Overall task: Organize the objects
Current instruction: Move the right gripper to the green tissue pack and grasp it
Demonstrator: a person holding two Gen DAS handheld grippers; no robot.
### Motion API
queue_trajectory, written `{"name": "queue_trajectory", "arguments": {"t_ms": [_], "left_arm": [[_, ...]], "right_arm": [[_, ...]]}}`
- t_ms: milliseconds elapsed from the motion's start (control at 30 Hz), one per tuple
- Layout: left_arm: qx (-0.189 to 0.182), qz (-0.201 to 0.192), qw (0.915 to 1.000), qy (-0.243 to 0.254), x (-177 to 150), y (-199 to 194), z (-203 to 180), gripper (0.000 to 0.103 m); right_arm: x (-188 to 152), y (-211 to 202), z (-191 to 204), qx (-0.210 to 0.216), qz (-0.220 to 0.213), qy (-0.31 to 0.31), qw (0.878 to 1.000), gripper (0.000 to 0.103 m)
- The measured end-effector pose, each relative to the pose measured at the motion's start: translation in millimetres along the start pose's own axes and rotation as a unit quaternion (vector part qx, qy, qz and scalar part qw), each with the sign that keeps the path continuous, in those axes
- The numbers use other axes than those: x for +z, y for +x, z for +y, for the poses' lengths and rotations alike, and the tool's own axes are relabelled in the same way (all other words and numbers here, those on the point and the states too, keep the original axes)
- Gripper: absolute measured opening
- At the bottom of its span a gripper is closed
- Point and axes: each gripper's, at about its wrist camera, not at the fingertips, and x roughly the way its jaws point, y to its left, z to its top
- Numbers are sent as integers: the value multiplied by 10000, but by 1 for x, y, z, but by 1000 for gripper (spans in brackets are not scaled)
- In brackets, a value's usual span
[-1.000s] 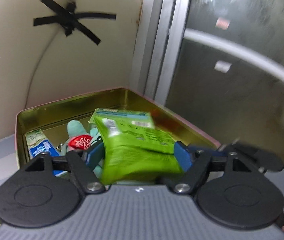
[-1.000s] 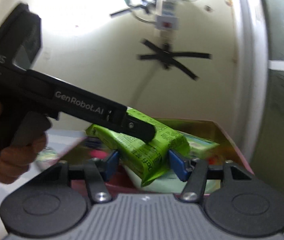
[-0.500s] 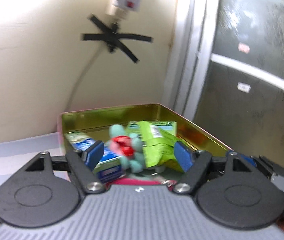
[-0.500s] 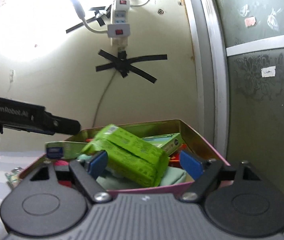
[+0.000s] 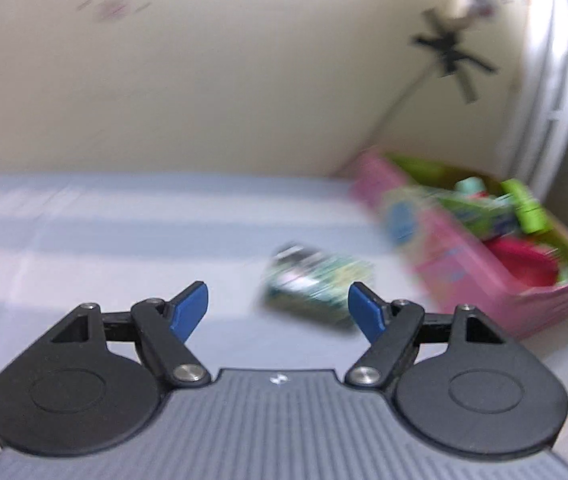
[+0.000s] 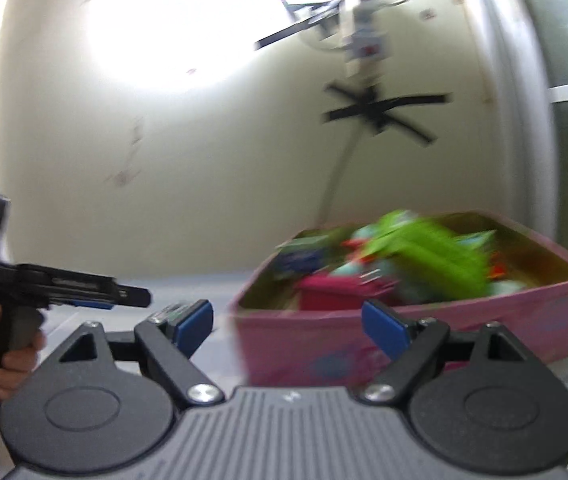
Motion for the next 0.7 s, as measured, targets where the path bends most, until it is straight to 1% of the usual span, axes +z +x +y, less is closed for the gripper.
{"name": "queue_trajectory", "arguments": {"t_ms": [100, 200, 233, 300, 400, 500, 567, 633, 700], "left_arm": [[339, 122, 9993, -92, -9, 2, 27, 79], [610, 144, 9980, -102, -15, 4, 44, 79], [671, 97, 9977, -81, -18, 4, 48, 79], [561, 36, 9981, -261, -16, 4, 56, 80], [596, 44, 9981, -149, -14, 6, 52, 80], [538, 42, 9984, -145, -16, 6, 52, 81], [488, 49, 9987, -170, -16, 5, 54, 83], [479, 65, 9987, -150, -18, 5, 54, 83], [473, 75, 9988, -137, -21, 2, 54, 84]], "right_arm": [[-10, 15, 27, 327, 430, -158, 9984, 85], [-19, 31, 51, 405, 868, -407, 9946, 85], [-23, 35, 56, 424, 997, -434, 9932, 86], [-29, 44, 67, 370, 1270, -613, 9893, 86], [-32, 47, 77, 193, 1402, -929, 9856, 90], [-33, 54, 84, 81, 1591, -1107, 9810, 90], [-32, 60, 88, 99, 1662, -1175, 9790, 90], [-28, 69, 93, 175, 1733, -1209, 9773, 90], [-20, 81, 102, 182, 1692, -1395, 9755, 90]]}}
